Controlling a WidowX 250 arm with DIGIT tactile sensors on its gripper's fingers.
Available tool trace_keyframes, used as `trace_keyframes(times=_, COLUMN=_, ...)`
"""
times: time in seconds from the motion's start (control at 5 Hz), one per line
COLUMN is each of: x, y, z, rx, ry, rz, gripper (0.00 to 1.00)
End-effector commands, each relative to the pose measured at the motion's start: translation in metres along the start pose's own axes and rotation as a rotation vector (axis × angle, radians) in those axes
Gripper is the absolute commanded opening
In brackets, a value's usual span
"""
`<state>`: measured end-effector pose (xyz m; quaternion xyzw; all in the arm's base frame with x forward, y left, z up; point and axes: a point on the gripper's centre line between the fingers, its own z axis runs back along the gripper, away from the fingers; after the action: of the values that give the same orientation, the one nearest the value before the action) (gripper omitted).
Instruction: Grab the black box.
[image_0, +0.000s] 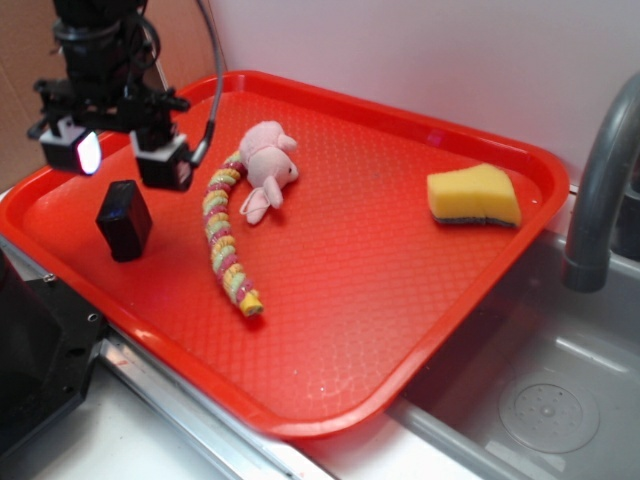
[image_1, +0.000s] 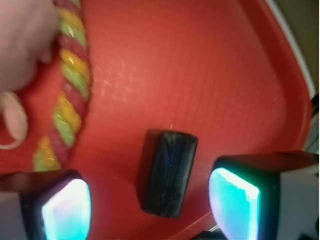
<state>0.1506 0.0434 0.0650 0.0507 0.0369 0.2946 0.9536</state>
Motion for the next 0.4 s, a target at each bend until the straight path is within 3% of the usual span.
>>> trace_keyframes(times=0.0, x=-0.0045, y=0.0000, z=-0.0247, rx=-0.008, ry=-0.016, rz=-0.067, gripper=1.00)
trace_keyframes(times=0.2, x=-0.0044, y=-0.0048, z=-0.0257, rx=-0.023, ry=0.001, rz=-0.047, gripper=0.00)
